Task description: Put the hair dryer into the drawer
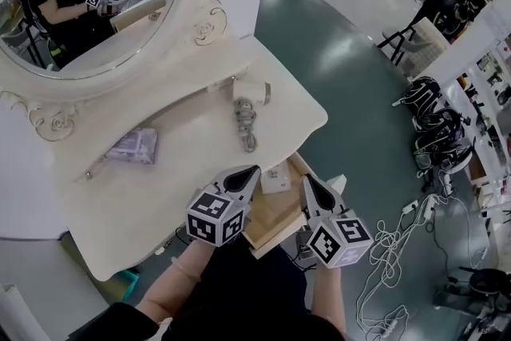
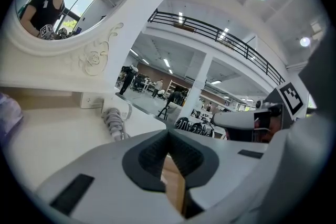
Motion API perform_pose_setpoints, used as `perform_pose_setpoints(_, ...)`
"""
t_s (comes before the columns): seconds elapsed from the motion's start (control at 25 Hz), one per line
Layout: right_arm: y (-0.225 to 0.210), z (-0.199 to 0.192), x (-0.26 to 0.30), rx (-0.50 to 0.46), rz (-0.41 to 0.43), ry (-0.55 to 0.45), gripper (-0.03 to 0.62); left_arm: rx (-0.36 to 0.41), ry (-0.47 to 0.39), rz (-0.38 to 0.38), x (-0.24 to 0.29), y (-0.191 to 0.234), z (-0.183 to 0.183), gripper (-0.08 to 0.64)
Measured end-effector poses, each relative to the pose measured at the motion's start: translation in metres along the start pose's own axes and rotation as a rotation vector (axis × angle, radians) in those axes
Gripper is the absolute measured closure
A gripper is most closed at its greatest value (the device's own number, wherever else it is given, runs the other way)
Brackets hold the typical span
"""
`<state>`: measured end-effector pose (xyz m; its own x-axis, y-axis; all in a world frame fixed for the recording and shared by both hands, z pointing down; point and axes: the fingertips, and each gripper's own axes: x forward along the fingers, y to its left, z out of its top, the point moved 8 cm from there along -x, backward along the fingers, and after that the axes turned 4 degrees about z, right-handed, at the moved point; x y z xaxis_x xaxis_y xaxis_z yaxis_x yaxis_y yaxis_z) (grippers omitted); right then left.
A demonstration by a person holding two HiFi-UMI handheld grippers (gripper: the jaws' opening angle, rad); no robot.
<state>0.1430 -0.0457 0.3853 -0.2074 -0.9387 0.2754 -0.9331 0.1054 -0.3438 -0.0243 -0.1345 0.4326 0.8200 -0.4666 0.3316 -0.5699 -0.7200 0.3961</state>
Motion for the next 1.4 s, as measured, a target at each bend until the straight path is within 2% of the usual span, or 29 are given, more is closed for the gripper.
perform_pose_setpoints(0.2, 0.001, 0.014, 0.017, -0.012, 0.075, 0.021, 0.578, 0.002, -0.019, 0.056, 0.015, 0.010, 0.015, 0.548)
perform_pose_setpoints(0.36, 0.008, 0.025, 0.039, -0.057, 0.171, 0.069, 0.578, 0.004, -0.040, 0.141, 0.030, 0.022, 0.029, 0.538)
perform_pose_setpoints(0.52, 0.004, 0.033, 0.049, -0.061, 0.240, 0.086, 0.578, 0.007, -0.032, 0.233, 0.052, 0.037, 0.038, 0.524)
perform_pose_setpoints(0.6, -0.001, 0.032, 0.053, -0.052, 0.262, 0.104, 0.578, -0.011, -0.007, 0.254, 0.065, 0.045, 0.039, 0.412)
perform_pose_setpoints(0.76, -0.008, 0.028, 0.064, -0.036, 0.299, 0.140, 0.578, -0.052, 0.061, 0.317, 0.090, 0.064, 0.034, 0.143)
perform_pose_setpoints(0.8, -0.009, 0.027, 0.067, -0.031, 0.307, 0.146, 0.578, -0.062, 0.074, 0.330, 0.095, 0.069, 0.033, 0.102)
perform_pose_setpoints(0.88, -0.012, 0.026, 0.072, -0.023, 0.317, 0.158, 0.578, -0.079, 0.096, 0.344, 0.106, 0.078, 0.030, 0.072)
perform_pose_setpoints(1.12, -0.024, 0.024, 0.081, 0.004, 0.319, 0.177, 0.578, -0.052, 0.149, 0.405, 0.132, 0.106, 0.039, 0.071)
perform_pose_setpoints(1.4, -0.039, 0.018, 0.086, 0.032, 0.308, 0.193, 0.578, -0.053, 0.209, 0.437, 0.160, 0.116, 0.032, 0.071)
